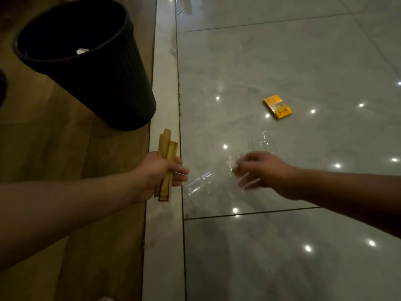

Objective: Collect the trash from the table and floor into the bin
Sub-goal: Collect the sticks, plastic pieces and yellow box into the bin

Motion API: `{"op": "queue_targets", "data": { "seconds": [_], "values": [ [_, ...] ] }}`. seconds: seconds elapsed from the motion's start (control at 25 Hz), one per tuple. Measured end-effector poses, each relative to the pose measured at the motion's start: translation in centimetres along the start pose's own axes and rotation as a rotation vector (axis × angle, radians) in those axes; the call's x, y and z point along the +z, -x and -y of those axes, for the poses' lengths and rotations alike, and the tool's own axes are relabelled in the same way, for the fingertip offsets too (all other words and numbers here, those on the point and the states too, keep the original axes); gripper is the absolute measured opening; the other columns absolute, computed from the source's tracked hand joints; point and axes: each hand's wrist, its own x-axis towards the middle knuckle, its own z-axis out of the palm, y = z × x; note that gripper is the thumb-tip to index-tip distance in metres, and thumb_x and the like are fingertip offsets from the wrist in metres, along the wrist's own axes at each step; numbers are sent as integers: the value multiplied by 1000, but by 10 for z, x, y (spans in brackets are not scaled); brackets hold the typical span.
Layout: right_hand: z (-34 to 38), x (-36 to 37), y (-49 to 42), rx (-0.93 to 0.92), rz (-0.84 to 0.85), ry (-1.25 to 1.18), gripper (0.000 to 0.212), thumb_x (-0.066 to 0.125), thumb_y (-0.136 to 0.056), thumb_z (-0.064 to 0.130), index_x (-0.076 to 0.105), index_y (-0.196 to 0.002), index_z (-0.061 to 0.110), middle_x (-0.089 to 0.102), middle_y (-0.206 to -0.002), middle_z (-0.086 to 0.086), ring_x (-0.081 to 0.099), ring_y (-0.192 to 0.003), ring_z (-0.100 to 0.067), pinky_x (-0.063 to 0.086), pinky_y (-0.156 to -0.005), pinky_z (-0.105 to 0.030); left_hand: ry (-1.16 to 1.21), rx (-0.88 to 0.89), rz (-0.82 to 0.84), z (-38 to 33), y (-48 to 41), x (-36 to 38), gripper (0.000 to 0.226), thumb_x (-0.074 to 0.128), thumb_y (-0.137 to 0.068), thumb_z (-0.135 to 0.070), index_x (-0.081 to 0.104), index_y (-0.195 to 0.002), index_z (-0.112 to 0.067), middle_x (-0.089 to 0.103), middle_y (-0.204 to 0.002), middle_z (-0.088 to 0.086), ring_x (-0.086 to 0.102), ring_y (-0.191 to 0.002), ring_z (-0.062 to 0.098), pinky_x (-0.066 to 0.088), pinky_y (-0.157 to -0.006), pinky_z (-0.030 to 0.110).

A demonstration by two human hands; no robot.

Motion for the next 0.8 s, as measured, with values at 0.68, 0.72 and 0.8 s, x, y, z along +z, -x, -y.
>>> {"op": "queue_targets", "data": {
  "seconds": [0.68,0.72,0.8],
  "values": [
    [125,38,-3,-675,-15,277,63,66,-71,63,58,-124,29,67,-116,8,65,-103,-8,55,-84,-26,80,141,101,-44,16,-44,52,76,-66,-36,65,-113,-18,74,-107,11,72,-96,29,56,-64,32],
    [119,31,-13,-632,-78,76,50,64,-77,59,64,-115,27,70,-108,4,68,-98,-13,56,-82,-29,103,136,84,-42,16,-52,52,76,-66,-36,65,-113,-16,74,-107,12,73,-96,30,57,-64,32],
    [101,23,-32,-464,-197,-126,20,63,-88,39,69,-95,20,72,-96,-6,67,-90,-24,57,-77,-38,138,136,61,-38,13,-66,52,76,-66,-35,64,-113,-15,74,-107,13,74,-92,29,59,-61,30]
  ]
}}
